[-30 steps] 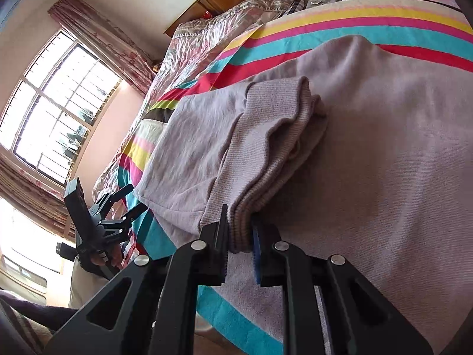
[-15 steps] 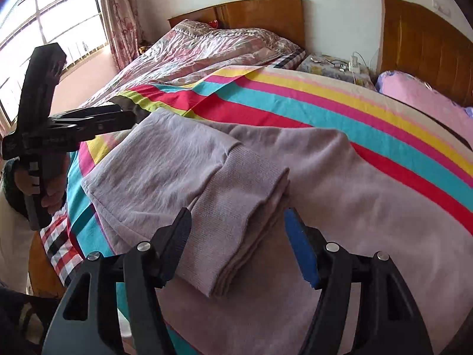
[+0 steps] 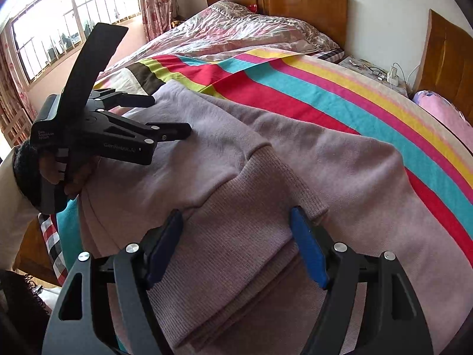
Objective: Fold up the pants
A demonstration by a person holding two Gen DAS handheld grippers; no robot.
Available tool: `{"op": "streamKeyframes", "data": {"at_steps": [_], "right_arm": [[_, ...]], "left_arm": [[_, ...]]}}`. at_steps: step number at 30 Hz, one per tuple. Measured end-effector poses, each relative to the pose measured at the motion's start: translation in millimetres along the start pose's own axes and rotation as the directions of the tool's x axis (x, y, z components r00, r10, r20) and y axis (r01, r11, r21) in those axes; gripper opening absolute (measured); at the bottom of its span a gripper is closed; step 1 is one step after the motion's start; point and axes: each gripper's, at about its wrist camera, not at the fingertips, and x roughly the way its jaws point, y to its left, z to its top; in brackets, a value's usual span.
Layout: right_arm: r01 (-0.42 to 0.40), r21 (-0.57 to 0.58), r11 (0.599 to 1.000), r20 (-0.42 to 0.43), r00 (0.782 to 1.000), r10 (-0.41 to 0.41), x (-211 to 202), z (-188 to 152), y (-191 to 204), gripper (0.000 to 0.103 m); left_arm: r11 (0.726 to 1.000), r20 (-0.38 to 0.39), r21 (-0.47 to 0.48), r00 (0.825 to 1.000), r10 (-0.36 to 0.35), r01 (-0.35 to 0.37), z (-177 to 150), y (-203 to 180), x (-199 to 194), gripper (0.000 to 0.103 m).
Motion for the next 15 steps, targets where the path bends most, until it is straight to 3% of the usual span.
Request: {"op": "streamKeyframes", "data": {"at_steps": [5,8,11,15], "right_arm": [[0.002,0.001,1.000,0.006,1.000,-0.002,-3,-3,2,0.072],[0.046,0.007,0.999,-0.016,0.999,-0.045,-7,-1,6,0.072],[0.123,-0.035,0.992,0.005,0.992,-0.123,-23,0,21,0.073],[0.063,-0.074,0.995,0.013,0.998,-0.062,-31,-9,38,0.076]], "left_arm": [[1.000,0.005,0.002,1.000,0.009,-0.009,0,0,-1,0.102],[1.000,-0.016,-0.019,1.000,0.012,-0.012,4,1,-8,0.102],[0.996,0.046,-0.060,0.997,-0.067,0.069,12,-1,-33,0.102],[0.999,0.043,0.018,0.998,0.048,-0.049,26,-12,-21,0.102]]}}
